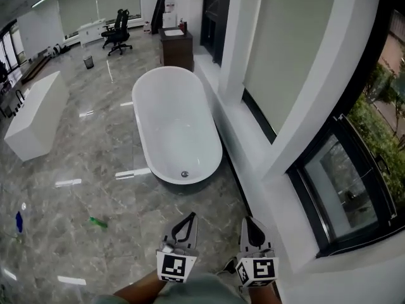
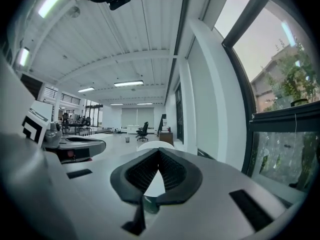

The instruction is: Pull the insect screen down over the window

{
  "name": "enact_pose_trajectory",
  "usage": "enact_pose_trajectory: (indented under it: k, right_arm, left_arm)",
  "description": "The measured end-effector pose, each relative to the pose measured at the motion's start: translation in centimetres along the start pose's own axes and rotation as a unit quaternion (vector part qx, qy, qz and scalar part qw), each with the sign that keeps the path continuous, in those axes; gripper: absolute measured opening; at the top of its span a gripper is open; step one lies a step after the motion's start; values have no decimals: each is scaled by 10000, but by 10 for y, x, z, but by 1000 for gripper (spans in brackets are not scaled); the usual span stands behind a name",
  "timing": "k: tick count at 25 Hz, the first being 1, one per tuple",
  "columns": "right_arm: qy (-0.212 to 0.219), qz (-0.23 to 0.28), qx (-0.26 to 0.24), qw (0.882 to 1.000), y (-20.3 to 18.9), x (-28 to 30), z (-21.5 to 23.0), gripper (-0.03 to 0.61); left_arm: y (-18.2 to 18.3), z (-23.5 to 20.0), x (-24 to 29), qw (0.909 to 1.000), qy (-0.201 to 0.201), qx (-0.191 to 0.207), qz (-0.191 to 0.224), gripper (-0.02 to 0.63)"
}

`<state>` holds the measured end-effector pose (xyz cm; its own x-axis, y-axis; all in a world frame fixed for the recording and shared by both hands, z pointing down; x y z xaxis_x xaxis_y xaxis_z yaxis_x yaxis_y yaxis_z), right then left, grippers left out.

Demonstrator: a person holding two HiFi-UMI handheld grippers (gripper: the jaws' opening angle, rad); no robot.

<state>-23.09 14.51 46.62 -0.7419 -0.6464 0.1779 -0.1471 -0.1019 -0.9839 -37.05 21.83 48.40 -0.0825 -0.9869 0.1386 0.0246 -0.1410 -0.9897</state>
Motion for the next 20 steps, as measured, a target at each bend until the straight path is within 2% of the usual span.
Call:
enact_pose_trajectory:
  k: [4, 10, 14, 20]
  right_arm:
    - [76, -104, -86, 9999, -1, -9, -49, 6]
    - [183, -95, -124, 9997, -12, -28, -74, 6]
    - [57, -55, -210, 9997, -15, -49, -65, 6]
    - [-504, -45, -5, 9987, -26, -97, -15, 6]
  left_arm:
    - [-10, -22, -37, 9999, -44, -159, 5, 13]
    - [-20, -7, -70, 9991, -45, -419, 15, 12]
    - [-22, 18, -70, 9990, -223, -370, -105, 12]
    - [-11, 74, -64, 9979, -585, -251, 65, 12]
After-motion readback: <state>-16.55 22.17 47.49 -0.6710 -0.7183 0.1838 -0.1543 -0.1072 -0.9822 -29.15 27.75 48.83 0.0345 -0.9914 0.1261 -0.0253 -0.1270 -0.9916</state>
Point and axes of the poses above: the fingertips, and each gripper's own axes: x forward along the fingers, z to its right, y out of its top, the point moved 2 cm from there along -x, backward along the fingers, and after that the axes turned 4 degrees about -z, right-handed, at the moved point
